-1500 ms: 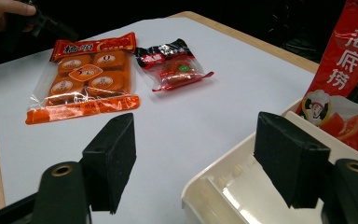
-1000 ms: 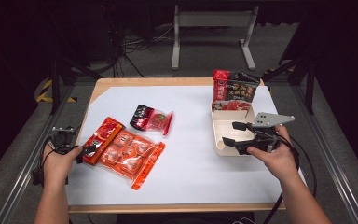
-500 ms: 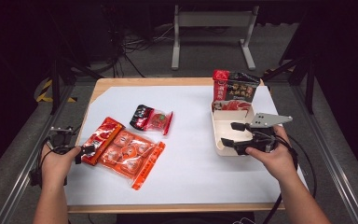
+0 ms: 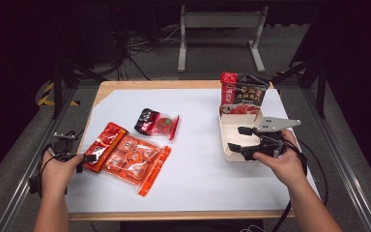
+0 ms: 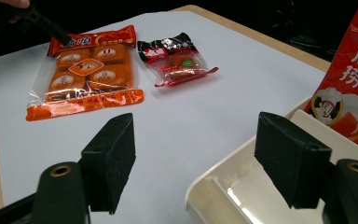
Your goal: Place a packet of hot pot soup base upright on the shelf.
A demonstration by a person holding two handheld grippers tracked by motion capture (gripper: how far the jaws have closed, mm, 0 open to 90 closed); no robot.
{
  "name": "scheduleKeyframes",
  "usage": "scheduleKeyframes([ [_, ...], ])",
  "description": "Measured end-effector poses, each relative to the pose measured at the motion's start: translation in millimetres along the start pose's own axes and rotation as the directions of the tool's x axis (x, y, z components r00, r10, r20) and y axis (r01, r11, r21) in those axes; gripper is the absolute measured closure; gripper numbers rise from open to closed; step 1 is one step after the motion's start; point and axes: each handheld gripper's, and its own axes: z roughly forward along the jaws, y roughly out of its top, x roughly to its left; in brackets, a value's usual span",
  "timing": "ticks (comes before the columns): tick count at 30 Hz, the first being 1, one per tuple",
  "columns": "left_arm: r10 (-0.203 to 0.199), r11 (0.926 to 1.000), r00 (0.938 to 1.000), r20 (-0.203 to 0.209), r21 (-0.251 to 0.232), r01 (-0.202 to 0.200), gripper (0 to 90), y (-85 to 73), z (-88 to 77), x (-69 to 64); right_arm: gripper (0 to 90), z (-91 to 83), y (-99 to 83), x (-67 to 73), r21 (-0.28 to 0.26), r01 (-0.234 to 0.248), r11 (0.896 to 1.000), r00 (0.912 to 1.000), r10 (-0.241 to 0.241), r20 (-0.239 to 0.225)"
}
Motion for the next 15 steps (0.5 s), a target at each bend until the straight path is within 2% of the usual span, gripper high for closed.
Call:
scheduleKeyframes([
  [3, -0.005, 1.0, 0.9999, -0.011, 0.007, 0.005, 35.7, -1.2, -1.1, 0.4, 29.8, 1.1, 0.2, -0.2, 0.002, 0.0, 1.0, 1.0, 0.0, -0.003],
  [11, -0.003, 0.9999, 1.0, -0.003, 0.015, 0.003, 36.6, -3.2, -3.8, -1.0, 29.8, 3.2, 1.7, 0.3, 0.001, 0.002, 1.0, 1.0, -0.002, -0.009],
  [12, -0.004, 1.0, 1.0, -0.002, 0.008, 0.004, 39.5, -3.3, -4.8, -0.7, 29.8, 4.0, 1.7, 0.1, 0.003, 0.004, 1.0, 1.0, -0.004, -0.008],
  [15, -0.022, 0.9996, 0.9989, 0.041, -0.019, 0.022, 43.0, -3.0, -10.5, -0.8, 29.8, 4.6, 1.6, -0.1, 0.004, 0.005, 1.0, 1.0, -0.005, -0.008],
])
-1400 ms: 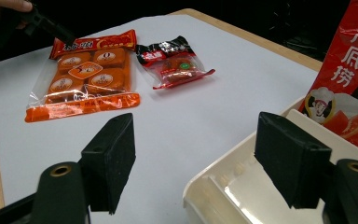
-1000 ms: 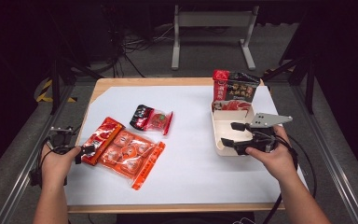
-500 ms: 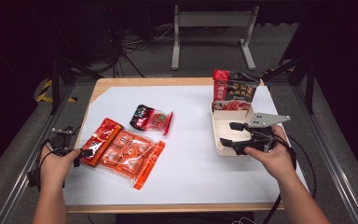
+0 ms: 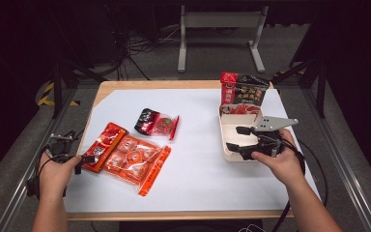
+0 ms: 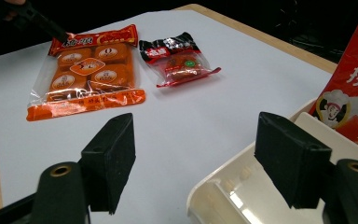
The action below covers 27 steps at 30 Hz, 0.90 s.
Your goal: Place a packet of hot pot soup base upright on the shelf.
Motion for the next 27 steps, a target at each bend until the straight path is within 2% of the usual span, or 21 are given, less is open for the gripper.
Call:
scheduleKeyframes([
  [1, -0.007, 0.9998, 0.9999, 0.013, -0.019, 0.007, 45.2, -0.2, -0.5, -0.4, 29.8, 0.3, -0.1, 0.1, 0.001, -0.001, 1.0, 1.0, 0.001, 0.001],
  [2, -0.015, 0.9999, 0.9983, 0.057, -0.003, 0.015, 48.1, 0.6, -2.4, -0.8, 29.8, 0.4, -0.1, 0.1, 0.001, -0.002, 1.0, 1.0, 0.002, -0.001],
  [3, -0.023, 0.9997, 0.9939, 0.107, 0.005, 0.023, 52.4, 0.5, -1.1, -1.9, 29.8, 0.7, -0.2, 0.2, 0.002, -0.002, 1.0, 1.0, 0.002, -0.001],
  [4, -0.023, 0.9997, 0.9926, 0.119, 0.014, 0.021, 51.8, 0.7, -0.3, -2.7, 29.8, 0.9, -0.4, 0.3, 0.004, -0.001, 1.0, 1.0, 0.001, 0.0],
  [6, -0.015, 0.9998, 0.9947, 0.101, 0.013, 0.014, 51.7, 0.6, 4.0, -4.7, 29.8, 1.3, -0.5, 0.8, 0.006, -0.002, 1.0, 1.0, 0.002, -0.002],
  [9, -0.003, 0.9998, 0.995, 0.099, 0.02, 0.001, 52.3, 1.1, 6.9, -5.8, 29.8, 1.4, -1.0, 0.9, 0.008, 0.0, 1.0, 1.0, 0.0, -0.001],
  [14, 0.01, 0.9998, 0.9935, 0.114, 0.014, -0.012, 57.1, 2.5, 9.8, -8.9, 29.8, 2.0, -1.7, 0.5, 0.012, -0.004, 1.0, 1.0, 0.004, 0.001],
  [17, 0.005, 1.0, 0.9935, 0.114, 0.006, -0.006, 59.3, 3.1, 13.2, -8.6, 29.8, 2.5, -2.0, 0.6, 0.014, -0.003, 1.0, 1.0, 0.003, 0.0],
  [21, 0.008, 0.9998, 0.9918, 0.128, -0.017, -0.006, 65.6, 3.3, 23.5, -10.2, 29.8, 3.0, -1.9, 1.3, 0.014, 0.0, 1.0, 1.0, 0.0, -0.001],
  [22, 0.016, 0.9997, 0.9897, 0.142, -0.02, -0.013, 71.0, 3.3, 25.7, -10.9, 29.8, 2.9, -1.9, 1.4, 0.015, 0.001, 1.0, 1.0, -0.001, -0.001],
  [24, 0.018, 0.9995, 0.9896, 0.143, -0.027, -0.014, 72.8, 3.1, 27.1, -11.3, 29.8, 2.8, -2.0, 1.4, 0.015, 0.001, 1.0, 1.0, -0.001, -0.001],
  [27, 0.054, 0.9981, 0.9886, 0.14, -0.037, -0.049, 85.2, 3.6, 26.9, -12.2, 29.9, 3.0, -2.3, 1.0, 0.016, -0.001, 1.0, 1.0, 0.001, -0.001],
])
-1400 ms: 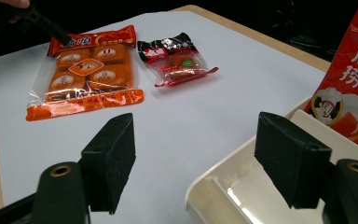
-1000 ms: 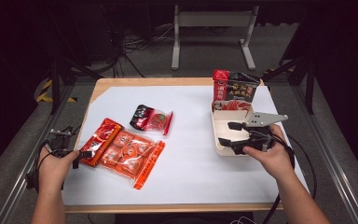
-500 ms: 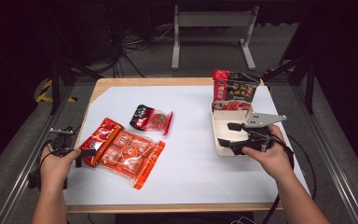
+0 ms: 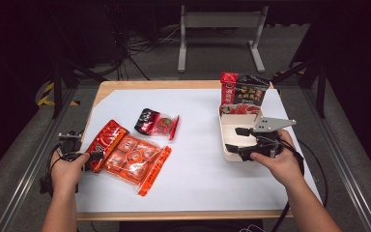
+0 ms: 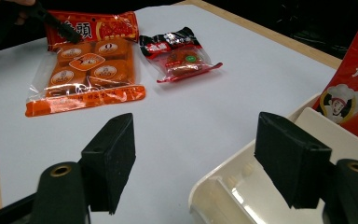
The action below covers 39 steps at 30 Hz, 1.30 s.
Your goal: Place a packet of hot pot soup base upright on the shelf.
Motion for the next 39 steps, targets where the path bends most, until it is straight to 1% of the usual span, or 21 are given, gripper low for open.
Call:
scheduleKeyframes([
  [1, 0.003, 1.0, 1.0, 0.003, 0.002, -0.003, 88.6, 0.2, 0.0, -0.5, 29.9, 0.2, -0.1, 0.1, 0.001, -0.001, 1.0, 1.0, 0.001, -0.001],
  [2, 0.008, 1.0, 1.0, -0.005, 0.003, -0.008, 89.3, 0.5, -0.1, -1.9, 29.9, 0.4, -0.2, 0.2, 0.001, 0.001, 1.0, 1.0, -0.001, -0.001],
  [8, 0.033, 0.9994, 0.9991, -0.025, -0.01, -0.033, 90.0, 2.2, -2.3, -6.7, 30.1, 0.4, -0.6, 0.5, 0.004, 0.0, 1.0, 1.0, 0.0, 0.0],
  [10, 0.045, 0.9987, 0.9986, -0.028, -0.021, -0.046, 90.0, 2.9, -3.7, -8.3, 30.2, -0.1, -0.6, 0.2, 0.004, -0.001, 1.0, 1.0, 0.001, 0.001],
  [13, 0.069, 0.9967, 0.9966, -0.046, -0.04, -0.071, 90.0, 4.4, -6.3, -13.0, 30.4, -0.2, -0.7, 0.3, 0.003, -0.002, 1.0, 1.0, 0.002, 0.004],
  [14, 0.069, 0.9967, 0.9966, -0.046, -0.04, -0.071, 90.0, 4.4, -6.3, -13.0, 30.4, -0.2, -0.7, 0.3, 0.003, -0.002, 1.0, 1.0, 0.002, 0.004],
  [18, 0.102, 0.9921, 0.9934, -0.053, -0.069, -0.106, 90.0, 7.2, -13.8, -21.2, 30.7, -0.9, -0.7, 0.1, 0.002, 0.0, 1.0, 1.0, 0.0, 0.005],
  [22, 0.128, 0.9855, 0.9897, -0.064, -0.104, -0.134, 90.0, 9.8, -22.4, -31.6, 30.9, -1.8, -0.6, 0.2, -0.002, -0.002, 1.0, 1.0, 0.002, 0.004],
  [24, 0.146, 0.98, 0.9874, -0.061, -0.127, -0.153, 90.0, 11.2, -27.8, -37.4, 31.0, -2.3, -0.4, 0.2, -0.003, -0.001, 1.0, 1.0, 0.001, 0.005],
  [27, 0.16, 0.9734, 0.9857, -0.052, -0.157, -0.167, 90.0, 12.4, -36.0, -45.7, 31.1, -3.2, 0.1, 0.5, -0.006, -0.002, 1.0, 1.0, 0.002, 0.007],
  [28, 0.173, 0.9703, 0.9836, -0.051, -0.162, -0.179, 90.0, 13.0, -38.4, -47.1, 31.2, -3.4, 0.3, 0.5, -0.006, -0.001, 1.0, 1.0, 0.001, 0.008],
  [29, 0.188, 0.9634, 0.9812, -0.044, -0.186, -0.193, 90.0, 13.7, -44.7, -53.5, 31.3, -3.7, 0.9, 0.8, -0.007, 0.0, 1.0, 1.0, 0.0, 0.008],
  [30, 0.188, 0.9634, 0.9812, -0.044, -0.186, -0.193, 90.0, 13.7, -44.7, -53.5, 31.3, -3.7, 0.9, 0.8, -0.007, 0.0, 1.0, 1.0, 0.0, 0.008],
  [32, 0.203, 0.9566, 0.9784, -0.039, -0.205, -0.207, 90.0, 14.2, -49.4, -58.9, 31.4, -3.7, 1.8, 1.5, -0.009, 0.0, 1.0, 1.0, 0.0, 0.007],
  [33, 0.215, 0.9512, 0.9758, -0.038, -0.218, -0.218, 90.0, 14.5, -52.8, -62.9, 31.5, -3.5, 2.2, 1.8, -0.009, 0.0, 1.0, 1.0, 0.0, 0.006],
  [34, 0.224, 0.9477, 0.9739, -0.035, -0.225, -0.227, 90.0, 14.7, -54.9, -65.1, 31.7, -3.2, 2.9, 2.3, -0.009, 0.002, 1.0, 1.0, -0.002, 0.004],
  [35, 0.239, 0.939, 0.9705, -0.032, -0.247, -0.239, 90.0, 14.9, -59.6, -71.8, 32.0, -3.0, 4.1, 3.2, -0.01, 0.004, 1.0, 1.0, -0.004, 0.002],
  [36, 0.239, 0.939, 0.9705, -0.032, -0.247, -0.239, 90.0, 14.9, -59.6, -71.8, 32.0, -3.0, 4.1, 3.2, -0.01, 0.004, 1.0, 1.0, -0.004, 0.002],
  [39, 0.271, 0.9241, 0.9613, -0.052, -0.266, -0.275, 90.0, 15.4, -67.2, -85.7, 32.7, -3.5, 6.1, 4.3, -0.014, 0.004, 1.0, 1.0, -0.004, -0.001],
])
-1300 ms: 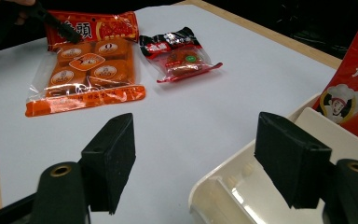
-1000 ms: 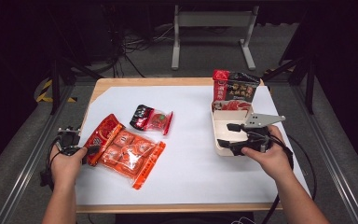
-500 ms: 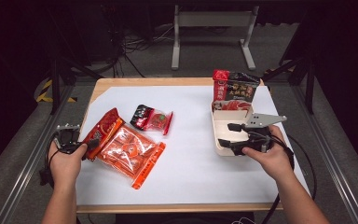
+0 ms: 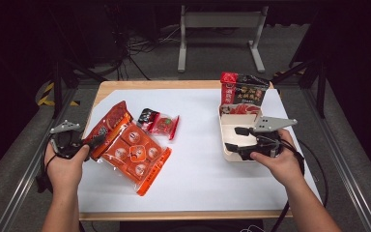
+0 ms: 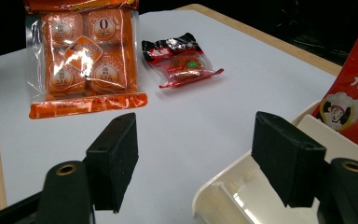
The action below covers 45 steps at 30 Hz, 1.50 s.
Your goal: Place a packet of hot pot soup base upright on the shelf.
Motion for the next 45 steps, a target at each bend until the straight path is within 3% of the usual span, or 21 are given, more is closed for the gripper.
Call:
scheduleKeyframes([
  [3, 0.043, 0.9984, 0.999, 0.01, -0.037, -0.042, 90.0, 6.8, -7.0, -14.5, 33.8, -2.2, 2.3, 0.2, -0.008, 0.001, 1.0, 1.0, -0.001, -0.001],
  [6, 0.103, 0.9921, 0.994, 0.035, -0.075, -0.1, 90.0, 12.0, -13.8, -26.9, 35.9, -4.5, 4.0, 0.3, -0.013, -0.007, 1.0, 0.9999, 0.007, -0.013],
  [10, 0.189, 0.9779, 0.9803, 0.055, -0.101, -0.183, 90.0, 18.3, -21.6, -46.7, 38.1, -6.8, 6.9, 1.3, -0.016, -0.004, 1.0, 0.9997, 0.004, -0.025],
  [16, 0.27, 0.9562, 0.9581, 0.096, -0.145, -0.255, 90.0, 23.0, -27.5, -66.8, 38.9, -8.7, 12.6, 4.1, -0.023, 0.011, 1.0, 0.9995, -0.012, -0.029],
  [17, 0.27, 0.9562, 0.9581, 0.096, -0.145, -0.255, 90.0, 23.0, -27.5, -66.8, 39.0, -8.8, 13.3, 4.5, -0.025, 0.012, 1.0, 0.9995, -0.012, -0.028],
  [21, 0.335, 0.9339, 0.9353, 0.114, -0.172, -0.313, 90.0, 26.1, -32.5, -79.8, 39.3, -8.7, 17.1, 5.9, -0.031, 0.017, 0.999, 0.9992, -0.018, -0.035],
  [27, 0.392, 0.9111, 0.912, 0.122, -0.19, -0.366, 90.0, 27.6, -36.4, -89.7, 39.3, -4.3, 21.4, 9.7, -0.03, 0.034, 0.999, 0.9984, -0.035, -0.044],
  [28, 0.392, 0.9105, 0.9114, 0.124, -0.193, -0.366, 90.0, 27.6, -36.9, -91.2, 39.2, -3.5, 22.0, 10.4, -0.028, 0.037, 0.999, 0.9982, -0.038, -0.046],
  [32, 0.434, 0.8893, 0.8928, 0.119, -0.214, -0.404, 90.0, 29.6, -39.0, -98.2, 39.3, -0.4, 25.5, 13.3, -0.033, 0.045, 0.998, 0.9973, -0.047, -0.056],
  [33, 0.432, 0.8902, 0.8936, 0.122, -0.217, -0.401, 90.0, 29.5, -39.1, -99.6, 39.3, 0.3, 26.5, 14.0, -0.035, 0.047, 0.998, 0.9972, -0.049, -0.057],
  [39, 0.45, 0.8779, 0.8817, 0.14, -0.249, -0.409, 90.0, 32.0, -40.4, -104.2, 39.1, 5.2, 31.9, 17.0, -0.037, 0.057, 0.998, 0.9956, -0.059, -0.073],
  [42, 0.47, 0.8665, 0.8685, 0.157, -0.27, -0.42, 90.0, 33.6, -40.8, -106.5, 37.9, 8.2, 34.6, 18.4, -0.041, 0.061, 0.997, 0.9945, -0.064, -0.083],
  [43, 0.466, 0.8684, 0.869, 0.167, -0.275, -0.413, 90.0, 33.6, -40.7, -107.8, 37.0, 9.2, 35.7, 19.0, -0.044, 0.064, 0.997, 0.9938, -0.068, -0.088],
  [45, 0.475, 0.8632, 0.8623, 0.176, -0.284, -0.418, 90.0, 34.5, -40.7, -110.0, 34.1, 11.6, 37.6, 20.5, -0.056, 0.07, 0.996, 0.9923, -0.076, -0.098],
])
